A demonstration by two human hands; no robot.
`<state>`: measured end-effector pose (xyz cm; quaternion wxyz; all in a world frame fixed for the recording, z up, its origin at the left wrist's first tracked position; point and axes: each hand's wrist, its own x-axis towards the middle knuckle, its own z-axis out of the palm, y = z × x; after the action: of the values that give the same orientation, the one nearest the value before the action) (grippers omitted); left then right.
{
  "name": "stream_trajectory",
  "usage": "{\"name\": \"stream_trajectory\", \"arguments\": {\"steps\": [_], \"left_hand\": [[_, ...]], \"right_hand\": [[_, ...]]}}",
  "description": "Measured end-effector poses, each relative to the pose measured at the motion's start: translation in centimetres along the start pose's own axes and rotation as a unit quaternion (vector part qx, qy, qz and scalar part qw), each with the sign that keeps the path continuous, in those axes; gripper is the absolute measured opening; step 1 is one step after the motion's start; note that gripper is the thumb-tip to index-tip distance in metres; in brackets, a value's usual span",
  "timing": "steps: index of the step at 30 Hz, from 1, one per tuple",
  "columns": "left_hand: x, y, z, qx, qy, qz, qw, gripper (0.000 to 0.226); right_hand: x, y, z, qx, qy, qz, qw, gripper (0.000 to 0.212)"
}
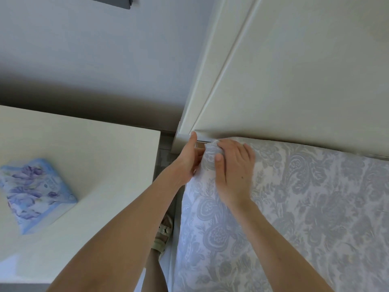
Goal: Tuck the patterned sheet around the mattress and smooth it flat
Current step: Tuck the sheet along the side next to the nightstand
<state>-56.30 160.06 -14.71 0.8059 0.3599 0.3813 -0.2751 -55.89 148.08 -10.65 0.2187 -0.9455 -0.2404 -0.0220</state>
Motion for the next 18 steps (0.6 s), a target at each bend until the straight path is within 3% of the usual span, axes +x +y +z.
{"name": "stream_trajectory", "arguments": {"steps": [11, 15, 18], "left_hand": [[6.6, -2.1, -4.0, -0.085, 0.041, -0.034, 0.995, 0.071], [7.3, -1.7, -4.4, -0.050, 0.054, -0.029, 0.997, 0.074], [7.3, -1.2, -4.5, 0.038, 0.077, -0.012, 0.996, 0.066]], "right_hand": [[0.8, 2.9, 8.4, 0.031, 0.037, -0.001, 0.999, 0.036], [0.9, 3.3, 8.9, 0.042, 0.046, -0.003, 0.998, 0.037], [1.0, 3.5, 9.2, 0.039, 0.048, -0.007, 0.998, 0.037]]}}
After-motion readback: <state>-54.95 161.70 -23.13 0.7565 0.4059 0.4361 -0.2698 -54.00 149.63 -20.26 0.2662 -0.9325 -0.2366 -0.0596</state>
